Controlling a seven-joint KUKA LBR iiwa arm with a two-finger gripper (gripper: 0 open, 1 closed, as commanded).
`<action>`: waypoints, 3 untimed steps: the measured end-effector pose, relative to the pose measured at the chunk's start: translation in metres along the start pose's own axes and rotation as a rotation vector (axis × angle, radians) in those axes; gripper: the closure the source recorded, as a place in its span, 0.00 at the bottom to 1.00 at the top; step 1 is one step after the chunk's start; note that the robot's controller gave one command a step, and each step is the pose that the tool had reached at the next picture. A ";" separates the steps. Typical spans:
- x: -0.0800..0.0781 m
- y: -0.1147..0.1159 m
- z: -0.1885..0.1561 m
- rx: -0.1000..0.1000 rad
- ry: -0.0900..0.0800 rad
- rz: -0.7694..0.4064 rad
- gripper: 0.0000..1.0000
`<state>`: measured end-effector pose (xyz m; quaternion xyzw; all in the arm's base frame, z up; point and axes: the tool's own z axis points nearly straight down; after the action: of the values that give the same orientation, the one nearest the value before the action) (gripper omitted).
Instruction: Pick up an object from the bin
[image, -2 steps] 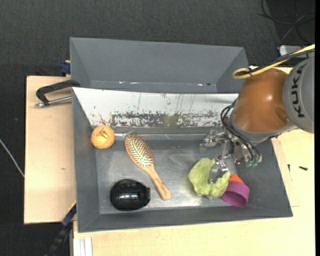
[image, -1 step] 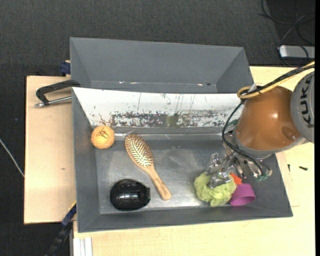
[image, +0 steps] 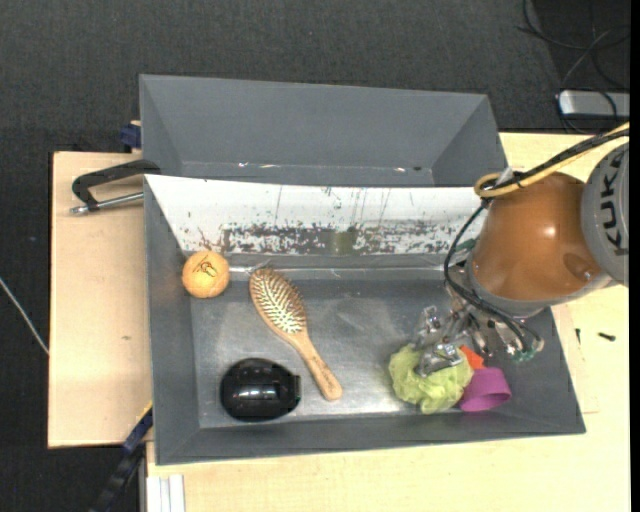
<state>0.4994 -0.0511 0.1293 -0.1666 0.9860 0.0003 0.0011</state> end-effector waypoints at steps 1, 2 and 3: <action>-0.003 -0.001 0.000 -0.001 0.002 0.001 1.00; -0.025 -0.006 0.006 0.003 -0.005 -0.163 1.00; -0.042 0.025 0.022 0.004 -0.003 -0.362 1.00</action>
Offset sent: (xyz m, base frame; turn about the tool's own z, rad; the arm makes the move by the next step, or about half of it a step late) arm 0.0083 0.0079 -0.0185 -0.3819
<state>0.5310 -0.0134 0.1078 -0.3412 0.9400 -0.0018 0.0029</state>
